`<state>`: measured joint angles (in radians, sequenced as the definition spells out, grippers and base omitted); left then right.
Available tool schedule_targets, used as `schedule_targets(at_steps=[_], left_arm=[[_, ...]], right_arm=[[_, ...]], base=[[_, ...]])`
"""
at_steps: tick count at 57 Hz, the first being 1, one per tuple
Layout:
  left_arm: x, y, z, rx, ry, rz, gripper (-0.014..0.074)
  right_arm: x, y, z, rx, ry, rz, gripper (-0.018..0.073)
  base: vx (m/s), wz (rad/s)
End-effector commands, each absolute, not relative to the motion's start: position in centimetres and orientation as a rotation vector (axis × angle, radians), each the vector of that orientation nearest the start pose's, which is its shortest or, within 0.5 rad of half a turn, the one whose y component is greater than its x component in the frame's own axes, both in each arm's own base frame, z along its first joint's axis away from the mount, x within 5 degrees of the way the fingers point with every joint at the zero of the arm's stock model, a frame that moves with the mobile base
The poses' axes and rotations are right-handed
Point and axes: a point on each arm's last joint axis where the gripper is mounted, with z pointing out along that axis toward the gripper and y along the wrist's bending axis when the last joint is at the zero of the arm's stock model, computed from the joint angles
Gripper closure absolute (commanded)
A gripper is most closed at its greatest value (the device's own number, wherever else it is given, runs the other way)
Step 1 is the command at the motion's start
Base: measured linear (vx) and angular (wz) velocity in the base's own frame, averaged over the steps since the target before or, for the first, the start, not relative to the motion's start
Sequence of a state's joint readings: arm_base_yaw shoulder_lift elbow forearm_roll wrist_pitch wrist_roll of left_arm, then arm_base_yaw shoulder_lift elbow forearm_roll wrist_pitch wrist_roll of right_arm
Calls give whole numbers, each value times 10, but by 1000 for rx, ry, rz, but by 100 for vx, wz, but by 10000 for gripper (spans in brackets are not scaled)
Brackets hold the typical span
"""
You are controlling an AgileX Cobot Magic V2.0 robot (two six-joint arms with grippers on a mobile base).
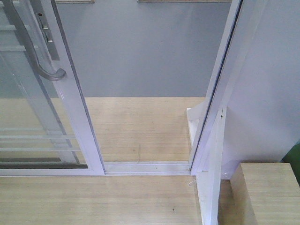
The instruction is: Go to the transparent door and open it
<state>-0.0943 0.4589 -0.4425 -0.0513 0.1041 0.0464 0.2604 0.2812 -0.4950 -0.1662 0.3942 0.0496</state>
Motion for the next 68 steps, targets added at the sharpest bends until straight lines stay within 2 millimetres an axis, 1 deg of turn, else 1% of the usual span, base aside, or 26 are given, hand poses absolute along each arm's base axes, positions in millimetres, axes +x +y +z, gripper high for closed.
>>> schedule_targets(at_steps=[1,26,34,37,40,44,50,55,58,63,68], left_arm=[[102,-11,334,65,1515,-100,596],[102,-11,334,65,1520,-100,594],[100,-10,333,102,1524,-56,594],[97,-10,325,105,1552,-55,594],[92,-10,311,111,1573,-53,594],[84,-9,284,109,1596,-57,594],[70,-7,241,97,1585,-66,594],[62,-6,211,74,1556,-86,594],[60,-6,198,53,1544,-106,594],[56,-6,196,37,1548,-125,594],[56,-6,196,36,1544,-125,594]], right_arm=[[62,11,339,-246,1569,67,558],[62,11,339,-246,1569,67,558],[62,11,339,-247,1569,66,558],[62,11,339,-247,1569,66,558],[62,11,339,-247,1570,66,558],[62,11,339,-247,1569,66,558],[62,11,339,-247,1569,66,558],[62,11,339,-247,1569,66,558],[62,11,339,-247,1569,66,558],[62,11,339,-247,1568,66,558],[62,11,339,-247,1568,66,558]], base=[[0,0],[0,0],[0,0],[0,0],[0,0],[0,0],[0,0],[0,0],[0,0],[0,0],[0,0]])
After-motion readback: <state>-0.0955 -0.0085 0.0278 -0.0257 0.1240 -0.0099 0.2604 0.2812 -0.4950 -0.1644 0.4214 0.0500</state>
